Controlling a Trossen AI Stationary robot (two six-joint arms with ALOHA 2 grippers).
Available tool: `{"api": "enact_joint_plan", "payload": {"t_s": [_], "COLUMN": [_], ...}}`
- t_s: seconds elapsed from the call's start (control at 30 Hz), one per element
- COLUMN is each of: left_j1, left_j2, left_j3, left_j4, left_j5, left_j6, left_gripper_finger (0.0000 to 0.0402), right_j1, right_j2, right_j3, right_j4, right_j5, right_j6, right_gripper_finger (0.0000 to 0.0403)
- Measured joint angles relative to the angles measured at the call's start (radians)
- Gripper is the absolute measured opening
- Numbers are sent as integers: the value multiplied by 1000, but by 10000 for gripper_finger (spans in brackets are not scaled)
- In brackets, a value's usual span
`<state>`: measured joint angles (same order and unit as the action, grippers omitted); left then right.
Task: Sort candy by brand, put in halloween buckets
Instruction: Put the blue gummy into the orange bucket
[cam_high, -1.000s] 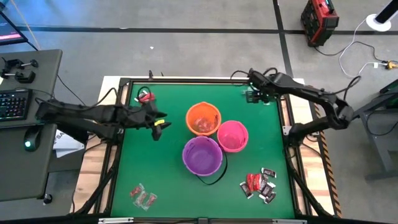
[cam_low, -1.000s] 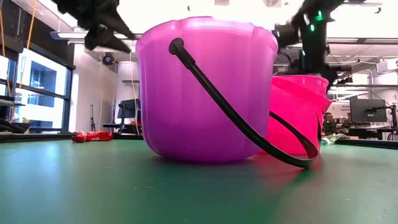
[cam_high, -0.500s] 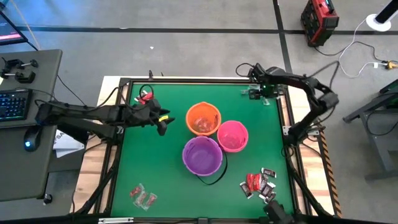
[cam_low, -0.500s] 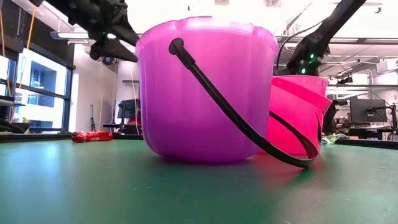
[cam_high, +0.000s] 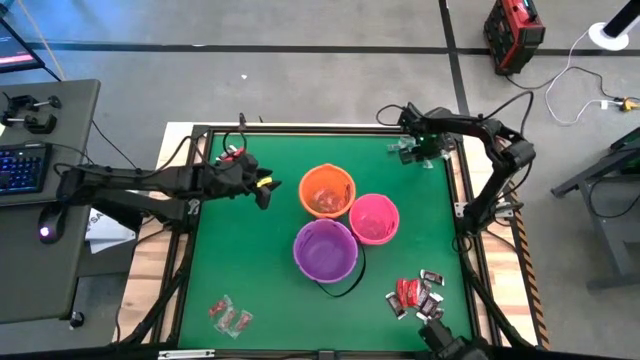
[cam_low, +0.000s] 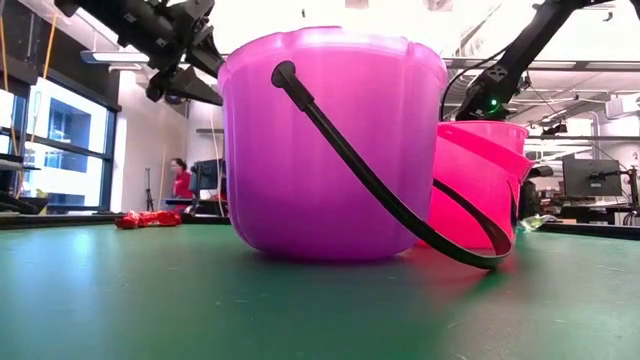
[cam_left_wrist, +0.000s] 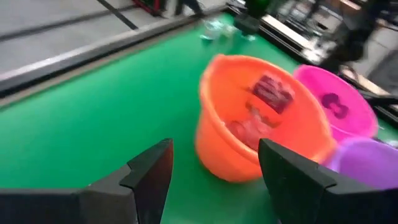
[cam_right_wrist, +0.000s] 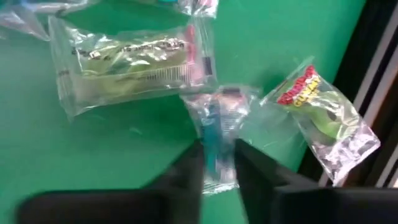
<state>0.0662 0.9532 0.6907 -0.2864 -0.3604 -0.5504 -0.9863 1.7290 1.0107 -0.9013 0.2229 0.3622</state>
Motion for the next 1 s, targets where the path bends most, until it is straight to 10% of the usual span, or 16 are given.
{"api": "enact_joint_plan", "payload": {"t_s": [0.27,0.57,0.8,1.0], "left_j1": [-1,-1,-1,-4], "left_j2": [-146,-258,-234,-218], "left_j3": [6,6,6,6], "left_j4": [-62,-144,-163,-174], "left_j5": [188,105,227,294], "left_j6": [5,146,212,134], "left_gripper_finger": [224,224,224,225], "right_j1": [69,408,761,886], "right_j2": [-123,-435,-374,-244], "right_j3": [9,24,24,22], "right_j4": [-154,237,753,856], "right_j5": [-16,-461,-345,-242], "right_j6": [63,343,517,528], "right_gripper_finger": [12,3,4,14]}}
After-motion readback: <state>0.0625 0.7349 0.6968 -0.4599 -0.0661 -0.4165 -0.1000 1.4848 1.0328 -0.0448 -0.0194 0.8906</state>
